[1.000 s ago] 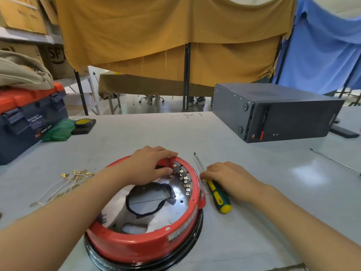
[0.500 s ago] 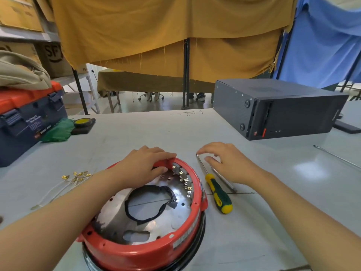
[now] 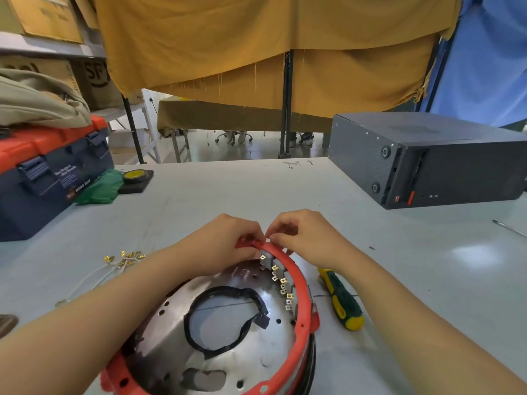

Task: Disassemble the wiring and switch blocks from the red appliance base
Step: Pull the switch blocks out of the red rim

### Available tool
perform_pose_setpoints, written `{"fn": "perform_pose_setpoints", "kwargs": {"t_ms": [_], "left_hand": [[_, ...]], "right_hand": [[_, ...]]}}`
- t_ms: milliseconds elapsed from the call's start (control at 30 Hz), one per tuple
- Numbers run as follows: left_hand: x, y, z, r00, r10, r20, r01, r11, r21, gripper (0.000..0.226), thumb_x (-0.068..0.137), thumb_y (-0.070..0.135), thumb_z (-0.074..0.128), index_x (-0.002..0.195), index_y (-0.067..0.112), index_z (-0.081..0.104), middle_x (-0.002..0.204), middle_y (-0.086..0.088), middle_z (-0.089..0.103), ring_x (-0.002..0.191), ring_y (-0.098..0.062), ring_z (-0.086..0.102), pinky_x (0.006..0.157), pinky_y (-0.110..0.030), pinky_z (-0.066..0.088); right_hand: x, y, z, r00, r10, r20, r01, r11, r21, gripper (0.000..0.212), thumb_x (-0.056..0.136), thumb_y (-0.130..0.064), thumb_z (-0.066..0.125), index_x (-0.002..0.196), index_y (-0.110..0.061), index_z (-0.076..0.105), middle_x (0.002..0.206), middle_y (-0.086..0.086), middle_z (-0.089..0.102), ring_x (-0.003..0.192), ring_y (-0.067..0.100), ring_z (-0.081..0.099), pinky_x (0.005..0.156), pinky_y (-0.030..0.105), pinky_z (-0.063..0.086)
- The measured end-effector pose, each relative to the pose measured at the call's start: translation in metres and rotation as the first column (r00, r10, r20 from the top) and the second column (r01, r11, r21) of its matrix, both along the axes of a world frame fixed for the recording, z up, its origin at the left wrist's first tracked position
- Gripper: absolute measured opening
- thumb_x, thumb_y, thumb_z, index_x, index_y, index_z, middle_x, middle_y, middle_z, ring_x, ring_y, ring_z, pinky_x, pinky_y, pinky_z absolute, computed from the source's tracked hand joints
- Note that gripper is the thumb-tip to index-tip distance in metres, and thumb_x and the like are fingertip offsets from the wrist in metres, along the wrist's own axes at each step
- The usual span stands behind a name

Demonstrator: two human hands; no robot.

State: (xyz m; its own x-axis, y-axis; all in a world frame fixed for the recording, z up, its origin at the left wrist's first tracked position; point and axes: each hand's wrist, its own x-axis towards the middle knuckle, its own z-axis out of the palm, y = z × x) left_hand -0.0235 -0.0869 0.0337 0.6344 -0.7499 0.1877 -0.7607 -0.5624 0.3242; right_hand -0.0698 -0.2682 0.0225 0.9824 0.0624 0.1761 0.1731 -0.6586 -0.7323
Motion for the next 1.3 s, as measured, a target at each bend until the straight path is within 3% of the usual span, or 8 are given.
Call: {"fn": "perform_pose_setpoints", "kwargs": {"t_ms": [67, 200, 400, 633, 933, 1167, 1300], "left_hand": [[0.001, 0.002, -0.001, 1.000, -0.010, 0.006, 0.010, 1.000, 0.006, 0.019, 0.083, 0.025, 0.068, 0.101, 0.020, 0.068, 0.085, 0.008, 0.067, 0.074, -0.003, 0.055, 0.070, -0.012, 0.039], [0.003, 0.007, -0.007, 1.000, -0.023, -0.005, 0.023, 0.997, -0.076, 0.017, 0.081, 0.024, 0.070, 0.098, 0.019, 0.068, 0.081, 0.013, 0.064, 0.076, 0.002, 0.056, 0.068, -0.007, 0.039], [0.007, 0.008, -0.014, 0.998, -0.061, -0.007, 0.059, 0.987, -0.150, 0.013, 0.082, 0.025, 0.070, 0.094, 0.020, 0.066, 0.084, 0.012, 0.066, 0.080, 0.000, 0.057, 0.071, -0.010, 0.041], [0.010, 0.007, -0.016, 0.998, -0.058, 0.017, 0.060, 0.992, -0.113, 0.012, 0.085, 0.032, 0.065, 0.093, 0.023, 0.064, 0.083, 0.013, 0.066, 0.078, -0.001, 0.056, 0.070, -0.012, 0.041], [0.014, 0.004, -0.015, 0.998, -0.011, 0.056, 0.017, 0.994, -0.106, 0.014, 0.086, 0.031, 0.063, 0.090, 0.018, 0.062, 0.078, 0.009, 0.063, 0.070, -0.005, 0.051, 0.068, -0.020, 0.041], [0.018, 0.006, -0.016, 0.997, 0.013, 0.082, -0.006, 0.996, -0.086, 0.013, 0.087, 0.028, 0.062, 0.087, 0.016, 0.057, 0.073, 0.009, 0.058, 0.066, -0.008, 0.047, 0.064, -0.023, 0.038], [0.017, 0.007, -0.019, 0.997, 0.011, 0.071, -0.002, 0.992, -0.125, 0.011, 0.086, 0.026, 0.063, 0.087, 0.016, 0.058, 0.077, 0.007, 0.061, 0.071, -0.010, 0.050, 0.067, -0.024, 0.039]], "right_hand": [[0.001, -0.001, -0.004, 1.000, 0.017, -0.017, -0.015, 0.997, 0.076, 0.012, 0.089, -0.010, 0.064, 0.087, -0.019, 0.071, 0.082, 0.000, 0.073, 0.075, 0.013, 0.069, 0.072, 0.026, 0.058], [0.000, -0.004, -0.014, 0.999, 0.036, -0.040, -0.024, 0.967, 0.254, 0.011, 0.088, -0.008, 0.064, 0.089, -0.012, 0.074, 0.083, 0.001, 0.074, 0.077, 0.011, 0.069, 0.070, 0.020, 0.055], [-0.009, -0.013, -0.018, 0.987, 0.101, -0.126, -0.049, 0.930, 0.365, 0.014, 0.089, -0.008, 0.063, 0.095, -0.011, 0.076, 0.088, 0.000, 0.076, 0.082, 0.009, 0.071, 0.074, 0.015, 0.052], [-0.011, -0.012, -0.016, 0.989, 0.078, -0.122, -0.034, 0.945, 0.326, 0.014, 0.088, -0.009, 0.065, 0.095, -0.012, 0.077, 0.087, -0.002, 0.076, 0.084, 0.010, 0.071, 0.082, 0.021, 0.056], [0.000, -0.005, -0.027, 0.995, -0.036, -0.093, 0.074, 0.896, 0.439, 0.013, 0.088, -0.009, 0.066, 0.087, -0.015, 0.077, 0.081, -0.002, 0.076, 0.075, 0.007, 0.071, 0.068, 0.014, 0.050], [0.007, 0.000, -0.029, 0.996, -0.074, -0.055, 0.089, 0.921, 0.379, 0.018, 0.090, -0.013, 0.064, 0.082, -0.025, 0.076, 0.081, -0.008, 0.076, 0.077, 0.005, 0.070, 0.068, 0.013, 0.049], [0.006, 0.000, -0.027, 0.996, -0.064, -0.056, 0.080, 0.928, 0.363, 0.015, 0.089, -0.017, 0.065, 0.083, -0.023, 0.077, 0.080, -0.007, 0.075, 0.077, 0.007, 0.070, 0.069, 0.016, 0.051]]}}
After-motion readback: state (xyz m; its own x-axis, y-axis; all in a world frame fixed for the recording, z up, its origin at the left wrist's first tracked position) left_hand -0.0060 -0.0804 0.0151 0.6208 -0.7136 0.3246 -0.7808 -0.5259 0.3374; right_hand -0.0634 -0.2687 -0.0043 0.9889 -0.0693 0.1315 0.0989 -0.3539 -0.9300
